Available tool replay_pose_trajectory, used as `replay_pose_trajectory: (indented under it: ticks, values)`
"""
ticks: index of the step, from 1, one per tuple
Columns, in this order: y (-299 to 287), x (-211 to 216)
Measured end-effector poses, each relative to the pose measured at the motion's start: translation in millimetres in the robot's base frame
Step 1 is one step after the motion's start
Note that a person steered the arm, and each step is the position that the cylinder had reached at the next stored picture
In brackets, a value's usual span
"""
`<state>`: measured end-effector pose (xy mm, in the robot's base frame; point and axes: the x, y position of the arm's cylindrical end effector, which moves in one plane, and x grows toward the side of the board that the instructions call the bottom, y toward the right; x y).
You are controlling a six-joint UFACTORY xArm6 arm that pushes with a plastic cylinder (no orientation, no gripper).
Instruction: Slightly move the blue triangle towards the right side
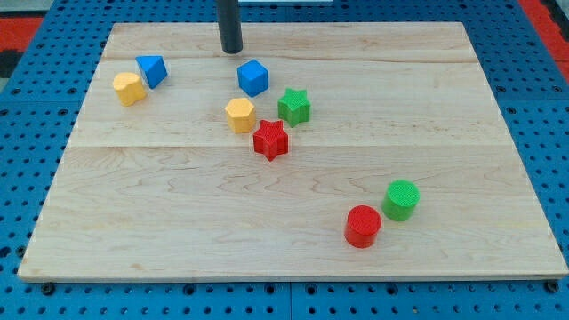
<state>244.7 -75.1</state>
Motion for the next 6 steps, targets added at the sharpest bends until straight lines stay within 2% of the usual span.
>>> replay_pose_trajectory:
  ticks: [1, 2, 3, 4, 5, 6]
  values:
    - [31.3, 41.5]
    - [16.3, 51.0]
    - [-47.1, 26.6]
    - [-158.6, 8.6]
    - [-210.6, 24.2]
    - [-155.2, 70.9]
